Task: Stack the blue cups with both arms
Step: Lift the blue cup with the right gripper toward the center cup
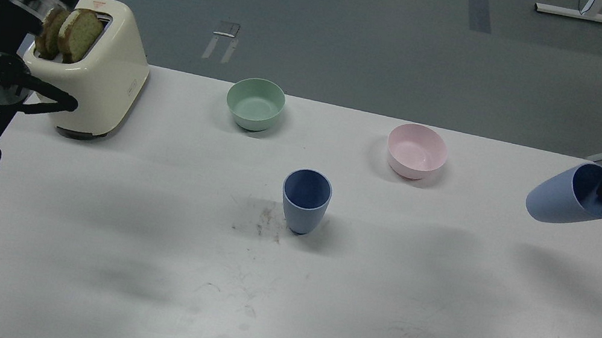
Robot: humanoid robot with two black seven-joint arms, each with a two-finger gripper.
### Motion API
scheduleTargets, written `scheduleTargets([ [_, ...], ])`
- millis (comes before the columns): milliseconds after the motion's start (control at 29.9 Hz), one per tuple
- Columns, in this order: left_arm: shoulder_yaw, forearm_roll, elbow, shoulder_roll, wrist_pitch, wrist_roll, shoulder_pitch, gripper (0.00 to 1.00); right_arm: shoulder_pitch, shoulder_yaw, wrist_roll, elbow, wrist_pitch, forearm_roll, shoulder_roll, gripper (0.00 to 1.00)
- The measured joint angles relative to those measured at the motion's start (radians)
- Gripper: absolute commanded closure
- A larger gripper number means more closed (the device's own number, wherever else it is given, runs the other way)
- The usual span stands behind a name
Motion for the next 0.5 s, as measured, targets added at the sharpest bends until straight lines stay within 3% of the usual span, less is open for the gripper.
scheduleTargets([
  [301,0.000,0.001,0.003,-0.011,-0.001,0.024,-0.006,0.03,0.416,-0.235,-0.010,-0.076,0.000,0.042,0.204,1.00],
  [501,0.000,0.003,0.005,-0.009,0.000,0.033,-0.018,0.03,0.543,-0.436,-0.066,-0.084,0.000,0.039,0.363,1.00],
])
